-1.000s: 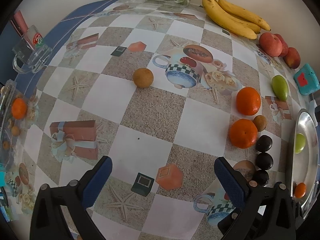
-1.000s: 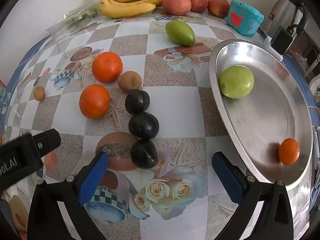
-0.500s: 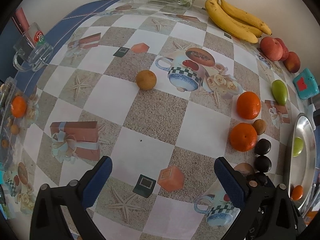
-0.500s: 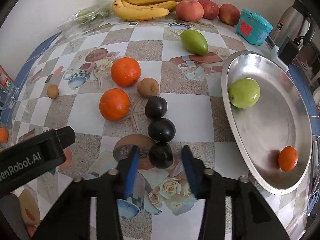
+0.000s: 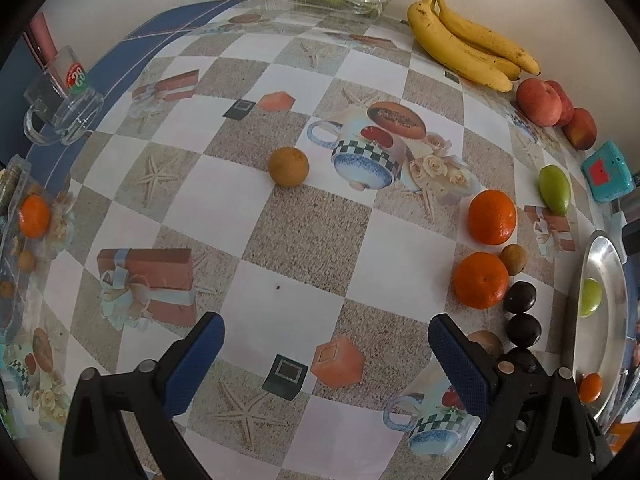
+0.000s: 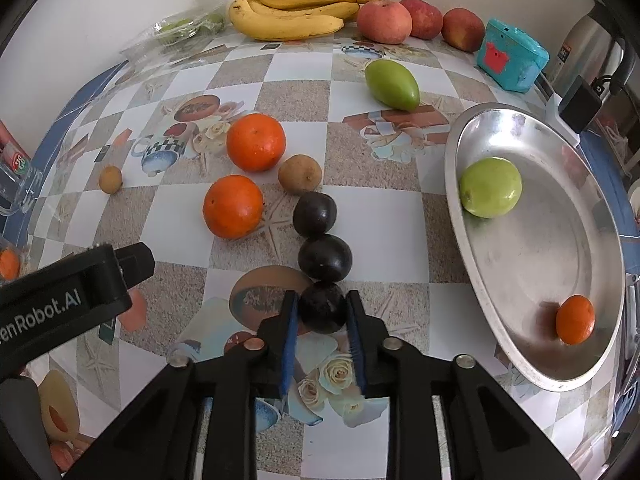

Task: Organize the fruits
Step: 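Grasp a dark plum with the right gripper while the left gripper grasps an orange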

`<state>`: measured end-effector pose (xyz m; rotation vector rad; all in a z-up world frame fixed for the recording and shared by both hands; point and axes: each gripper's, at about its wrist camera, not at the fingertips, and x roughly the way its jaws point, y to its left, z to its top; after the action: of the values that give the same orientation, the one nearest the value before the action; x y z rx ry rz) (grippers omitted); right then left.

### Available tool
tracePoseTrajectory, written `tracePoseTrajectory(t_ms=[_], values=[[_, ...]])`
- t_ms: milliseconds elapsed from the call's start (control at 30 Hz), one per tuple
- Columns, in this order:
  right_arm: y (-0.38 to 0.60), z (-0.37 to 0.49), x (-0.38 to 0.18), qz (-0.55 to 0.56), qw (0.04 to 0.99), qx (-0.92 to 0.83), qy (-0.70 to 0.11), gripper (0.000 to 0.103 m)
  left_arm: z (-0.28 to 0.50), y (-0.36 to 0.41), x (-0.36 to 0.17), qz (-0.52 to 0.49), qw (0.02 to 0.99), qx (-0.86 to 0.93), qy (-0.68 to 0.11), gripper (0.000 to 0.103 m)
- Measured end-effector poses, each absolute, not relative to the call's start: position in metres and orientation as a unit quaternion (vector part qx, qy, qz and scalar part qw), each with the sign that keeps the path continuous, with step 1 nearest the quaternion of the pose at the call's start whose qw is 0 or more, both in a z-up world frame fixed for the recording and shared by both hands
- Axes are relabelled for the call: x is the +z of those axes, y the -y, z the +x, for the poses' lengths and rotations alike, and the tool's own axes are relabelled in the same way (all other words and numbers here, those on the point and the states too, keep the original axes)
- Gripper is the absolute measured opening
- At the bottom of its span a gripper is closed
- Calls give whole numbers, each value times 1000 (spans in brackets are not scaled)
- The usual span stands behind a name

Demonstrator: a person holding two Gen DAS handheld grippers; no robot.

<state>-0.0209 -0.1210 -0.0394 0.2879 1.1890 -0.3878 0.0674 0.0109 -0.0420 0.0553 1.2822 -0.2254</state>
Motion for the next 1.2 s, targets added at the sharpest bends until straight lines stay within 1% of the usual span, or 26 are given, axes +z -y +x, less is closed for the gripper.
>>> tracePoseTrajectory(t_ms=[367,533,667,733,800,867,900,933,967,1000,1033,1067,1133,1167,1200], values=[[131,-28,5,149,834,-187,-497,24,71,15,-29,29,815,-144,-560,103],[141,-29,13,155,838,-196,-485,24,74,32,-34,15,805,-180,-566,103],[148,-33,17,161,839,-201,-479,24,71,50,-35,33,805,-201,-558,101],[152,-35,18,162,840,-202,-476,24,70,59,-36,38,805,-211,-553,96],[156,-37,18,168,840,-203,-475,24,68,64,-36,39,805,-220,-550,86],[159,-39,17,175,838,-202,-475,24,67,69,-37,44,804,-226,-548,83],[162,-40,17,176,838,-204,-475,24,67,72,-38,46,804,-228,-548,78],[163,-40,17,176,837,-205,-475,24,67,74,-38,49,804,-228,-548,76],[165,-41,16,177,837,-206,-475,24,67,77,-39,53,804,-227,-547,71],[167,-43,17,180,837,-206,-474,24,66,78,-40,56,804,-227,-546,64],[169,-44,17,184,837,-206,-472,24,66,80,-40,59,805,-226,-546,59],[170,-44,17,186,837,-207,-471,23,66,81,-42,61,804,-226,-546,50],[173,-46,18,187,838,-206,-469,23,64,82,-43,61,802,-225,-549,48],[174,-46,19,187,839,-207,-468,23,64,82,-44,62,802,-225,-550,41],[175,-47,19,187,839,-208,-468,23,64,83,-45,60,801,-226,-551,39]])
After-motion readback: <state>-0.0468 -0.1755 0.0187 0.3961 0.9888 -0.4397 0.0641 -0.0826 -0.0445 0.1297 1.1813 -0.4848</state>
